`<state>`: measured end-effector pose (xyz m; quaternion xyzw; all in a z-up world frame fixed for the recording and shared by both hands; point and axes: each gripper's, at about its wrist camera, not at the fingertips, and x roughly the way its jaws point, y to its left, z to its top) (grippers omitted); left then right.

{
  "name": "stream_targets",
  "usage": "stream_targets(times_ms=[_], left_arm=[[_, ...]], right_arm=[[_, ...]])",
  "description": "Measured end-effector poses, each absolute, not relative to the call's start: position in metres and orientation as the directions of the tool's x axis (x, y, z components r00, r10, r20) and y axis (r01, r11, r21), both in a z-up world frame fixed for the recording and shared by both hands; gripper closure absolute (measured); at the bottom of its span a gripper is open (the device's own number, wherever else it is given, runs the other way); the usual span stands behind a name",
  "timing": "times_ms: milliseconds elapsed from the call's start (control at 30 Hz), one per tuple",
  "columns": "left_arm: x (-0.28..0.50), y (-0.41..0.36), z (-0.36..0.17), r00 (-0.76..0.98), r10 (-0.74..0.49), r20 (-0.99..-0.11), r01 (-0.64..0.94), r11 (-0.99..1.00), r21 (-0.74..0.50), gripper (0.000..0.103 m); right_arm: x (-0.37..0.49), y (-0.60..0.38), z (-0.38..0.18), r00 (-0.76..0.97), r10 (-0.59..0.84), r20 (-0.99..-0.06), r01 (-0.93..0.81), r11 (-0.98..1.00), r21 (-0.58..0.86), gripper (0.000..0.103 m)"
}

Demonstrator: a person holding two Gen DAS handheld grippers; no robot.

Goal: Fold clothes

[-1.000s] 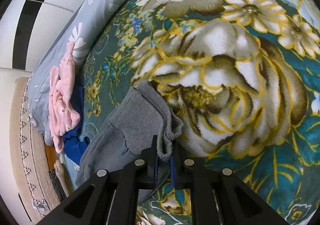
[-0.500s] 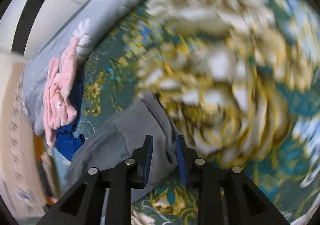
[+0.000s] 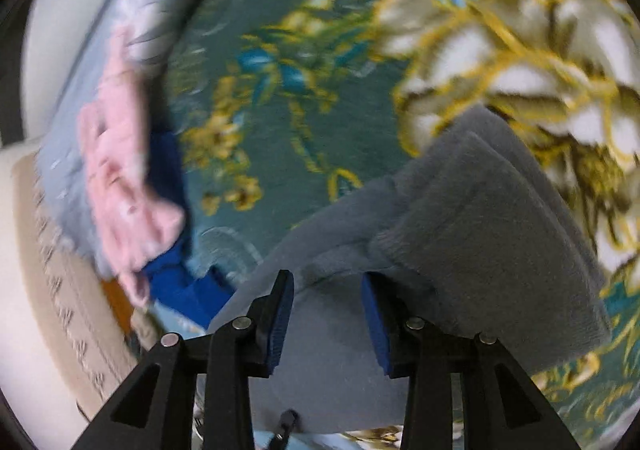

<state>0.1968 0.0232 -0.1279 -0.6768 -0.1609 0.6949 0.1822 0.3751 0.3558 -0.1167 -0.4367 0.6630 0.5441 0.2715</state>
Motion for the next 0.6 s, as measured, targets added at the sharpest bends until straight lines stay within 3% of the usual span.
stream_targets(times_ms=[67, 133, 200, 267, 600], left_arm=[[0.197, 0.023, -0.128, -0.014, 0.471, -0.882, -0.035, -0.882, -0.471, 0.087], [0.198, 0.022, -0.129, -0.012, 0.475, -0.880, -0.033, -0.879, -0.475, 0.087], [0.199, 0.020, -0.129, -0.010, 0.483, -0.876, -0.029, -0.876, -0.482, 0.087], [0.200, 0.017, -0.130, -0.008, 0.491, -0.871, -0.019, -0.871, -0.491, 0.087], [0.203, 0.015, -0.124, -0.015, 0.536, -0.844, -0.026, -0.844, -0.536, 0.087]], right_arm=[[0.375, 0.356, -0.119, -0.450, -0.283, -0.847, -0.891, 0.080, 0.447, 0.064], [0.373, 0.357, -0.121, -0.435, -0.281, -0.855, -0.900, 0.108, 0.422, 0.070], [0.374, 0.360, -0.124, -0.432, -0.278, -0.858, -0.902, 0.129, 0.412, 0.091], [0.375, 0.363, -0.129, -0.441, -0.278, -0.853, -0.897, 0.156, 0.413, 0.100], [0.358, 0.378, -0.114, -0.496, -0.216, -0.841, -0.868, 0.080, 0.491, 0.102]])
